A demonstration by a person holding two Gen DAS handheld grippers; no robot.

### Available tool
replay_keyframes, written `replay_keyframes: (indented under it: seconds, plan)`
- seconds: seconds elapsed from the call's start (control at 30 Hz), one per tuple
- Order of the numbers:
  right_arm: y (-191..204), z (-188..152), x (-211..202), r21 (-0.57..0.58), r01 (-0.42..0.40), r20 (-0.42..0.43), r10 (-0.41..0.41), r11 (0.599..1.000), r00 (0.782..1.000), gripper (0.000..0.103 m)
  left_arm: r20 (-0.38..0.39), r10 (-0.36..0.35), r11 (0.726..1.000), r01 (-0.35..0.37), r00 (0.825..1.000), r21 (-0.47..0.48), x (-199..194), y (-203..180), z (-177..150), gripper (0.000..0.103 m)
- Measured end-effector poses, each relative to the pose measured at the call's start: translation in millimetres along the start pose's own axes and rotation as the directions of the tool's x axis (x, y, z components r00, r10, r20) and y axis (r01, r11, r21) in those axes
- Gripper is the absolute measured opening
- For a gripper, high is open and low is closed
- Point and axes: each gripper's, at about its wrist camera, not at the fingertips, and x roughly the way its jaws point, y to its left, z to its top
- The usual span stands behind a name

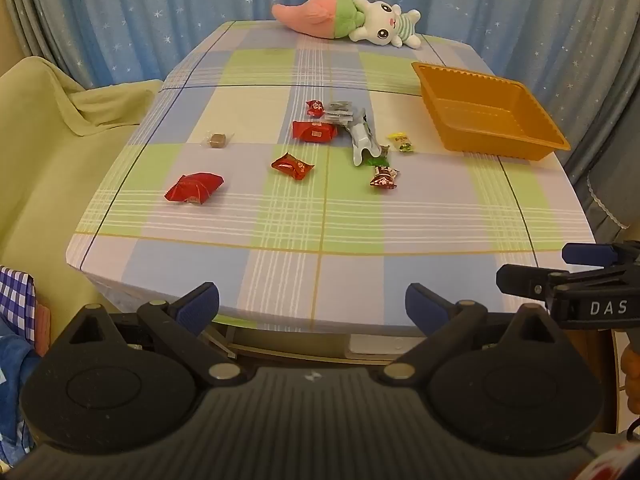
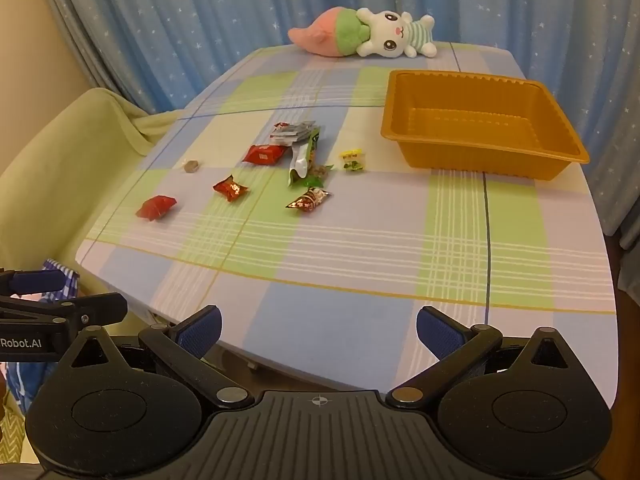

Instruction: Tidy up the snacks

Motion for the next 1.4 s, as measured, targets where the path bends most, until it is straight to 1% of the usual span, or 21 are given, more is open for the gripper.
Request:
replay_keyframes:
  seconds: [0.23,0.8,1.03,1.4]
  plan:
    - [0,1,2,0.002,0.0,-0.005,0.0,1.0,1.0,0.103,-0.016,0.002,1.0,-0.002,1.0,0.0,0,0,0,0.099]
    - [6,3,2,-0.011,0.0,-0.006,0.0,1.0,1.0,0.103,-0.022,0.003,1.0,-0.003,1.0,0.001,0,0,0,0.099]
    - [7,4,3,-0.011,0.0,-0.008,0.0,1.0,1.0,0.103,-0.021,0.003,1.0,-0.003,1.0,0.0,4,8,-4,0.099]
    - [8,5,4,-0.011,-0.002,-0.008,0.002,1.0,1.0,0.103,-0.025,0.01,1.0,-0.01,1.0,0.001,6,10,4,0.099]
